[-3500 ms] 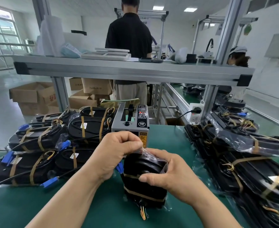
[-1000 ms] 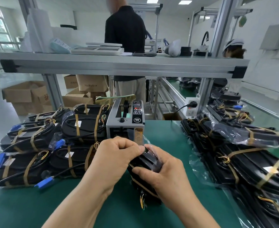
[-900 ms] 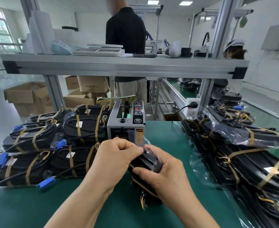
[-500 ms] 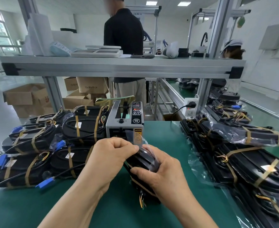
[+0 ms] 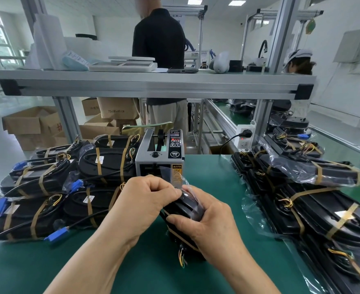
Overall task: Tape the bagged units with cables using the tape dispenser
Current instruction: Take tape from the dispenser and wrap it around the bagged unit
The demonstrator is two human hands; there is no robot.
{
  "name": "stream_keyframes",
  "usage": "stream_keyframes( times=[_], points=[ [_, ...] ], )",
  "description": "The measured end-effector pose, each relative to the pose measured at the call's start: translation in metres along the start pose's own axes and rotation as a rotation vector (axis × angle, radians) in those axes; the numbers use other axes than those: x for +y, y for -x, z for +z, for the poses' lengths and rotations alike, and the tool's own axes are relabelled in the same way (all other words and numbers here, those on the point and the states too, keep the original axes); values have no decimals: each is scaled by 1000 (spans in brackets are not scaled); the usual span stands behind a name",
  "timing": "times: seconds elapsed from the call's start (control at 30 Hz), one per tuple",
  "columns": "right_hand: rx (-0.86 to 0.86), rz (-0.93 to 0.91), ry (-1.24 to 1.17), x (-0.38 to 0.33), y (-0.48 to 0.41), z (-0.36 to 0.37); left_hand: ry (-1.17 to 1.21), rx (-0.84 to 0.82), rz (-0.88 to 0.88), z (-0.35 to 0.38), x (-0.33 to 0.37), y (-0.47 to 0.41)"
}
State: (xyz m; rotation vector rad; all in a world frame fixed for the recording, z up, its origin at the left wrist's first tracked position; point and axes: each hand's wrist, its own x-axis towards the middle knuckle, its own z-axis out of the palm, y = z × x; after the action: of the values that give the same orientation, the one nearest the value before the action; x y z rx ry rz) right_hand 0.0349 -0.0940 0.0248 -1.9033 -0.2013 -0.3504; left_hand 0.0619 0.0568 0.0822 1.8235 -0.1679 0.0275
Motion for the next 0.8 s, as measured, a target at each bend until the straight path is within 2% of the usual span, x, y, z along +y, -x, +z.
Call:
stream_keyframes(
  times=[0.57,0.8],
  points=[
    [9,-21,53,-2,1,0,-205,82,92,-1,-7,-2],
    [8,-28,98,-4,2,0,-123,120,27,6,-17,-4]
  ],
)
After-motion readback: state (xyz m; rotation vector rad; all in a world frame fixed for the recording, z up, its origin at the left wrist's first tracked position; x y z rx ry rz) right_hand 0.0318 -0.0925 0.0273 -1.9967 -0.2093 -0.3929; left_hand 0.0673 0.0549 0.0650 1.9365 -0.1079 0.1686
